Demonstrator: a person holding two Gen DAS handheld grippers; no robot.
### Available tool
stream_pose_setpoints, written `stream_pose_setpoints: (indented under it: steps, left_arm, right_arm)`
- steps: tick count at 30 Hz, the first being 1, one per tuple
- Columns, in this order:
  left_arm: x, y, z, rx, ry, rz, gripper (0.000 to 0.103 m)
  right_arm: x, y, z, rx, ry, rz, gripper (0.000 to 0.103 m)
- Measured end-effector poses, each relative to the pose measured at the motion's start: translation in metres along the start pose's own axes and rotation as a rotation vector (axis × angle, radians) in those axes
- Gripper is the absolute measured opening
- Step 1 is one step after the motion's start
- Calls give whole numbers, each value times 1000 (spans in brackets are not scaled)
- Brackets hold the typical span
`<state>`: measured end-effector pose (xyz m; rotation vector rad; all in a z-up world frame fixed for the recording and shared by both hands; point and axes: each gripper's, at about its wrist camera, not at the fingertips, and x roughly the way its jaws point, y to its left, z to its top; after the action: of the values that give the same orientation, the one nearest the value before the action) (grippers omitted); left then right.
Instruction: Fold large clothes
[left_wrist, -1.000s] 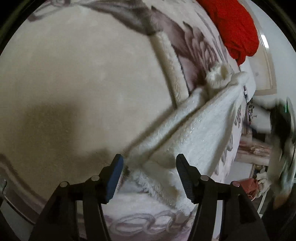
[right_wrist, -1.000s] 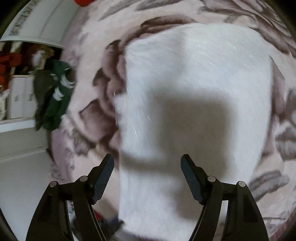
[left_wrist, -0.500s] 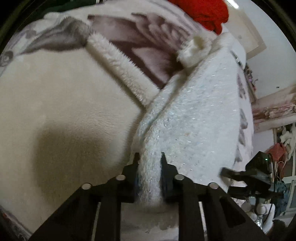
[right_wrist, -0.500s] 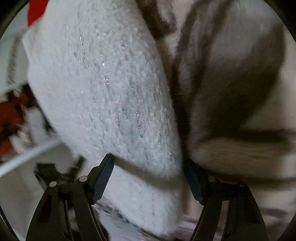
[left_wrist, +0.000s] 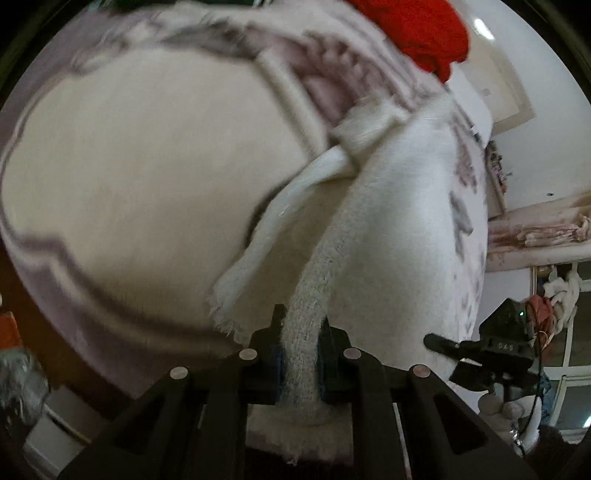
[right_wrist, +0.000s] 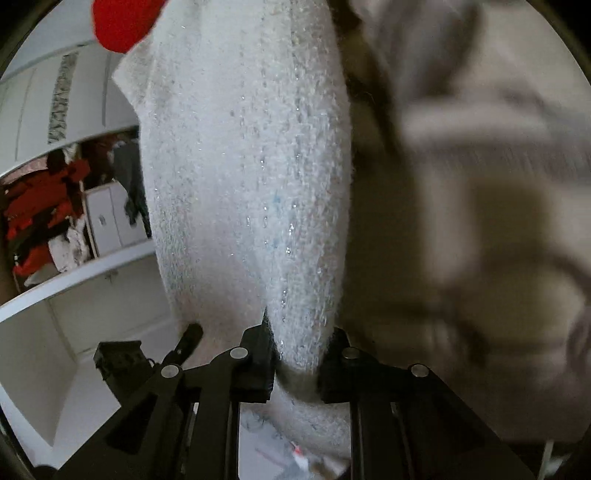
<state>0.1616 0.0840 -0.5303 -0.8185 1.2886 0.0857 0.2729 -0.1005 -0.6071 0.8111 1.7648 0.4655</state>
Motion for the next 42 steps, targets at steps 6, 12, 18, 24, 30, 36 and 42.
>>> stream_pose_setpoints:
  steps: [6,12,18,24,30,36,42]
  left_arm:
    - [30,35,5,-159,89,-59,20]
    - [-18,19,26,-171,-8,-26,52]
    - [0,-85,55,58,-95,-135,53]
    - [83,-166,98,303,-51,-88,25]
    - [68,-148,119,246,-89,-122,10]
    - [132,-84,152,73,46,-94,16]
    - [143,-70,152,63,63,-177,18]
  right_arm:
    - [41,-56,-12,99,109,-155,38]
    - [-32,-37,22,26,23,-211,56]
    - [-82,-1,94,-72,-119,-263,58]
    - [-67,36,163,-99,-186,-238,58]
    - [-53,64,180,-89,-238,-219,58]
    - [-87,91,166,-158,-383,-370,58]
    - [-56,134,191,-289,-253,-304,57]
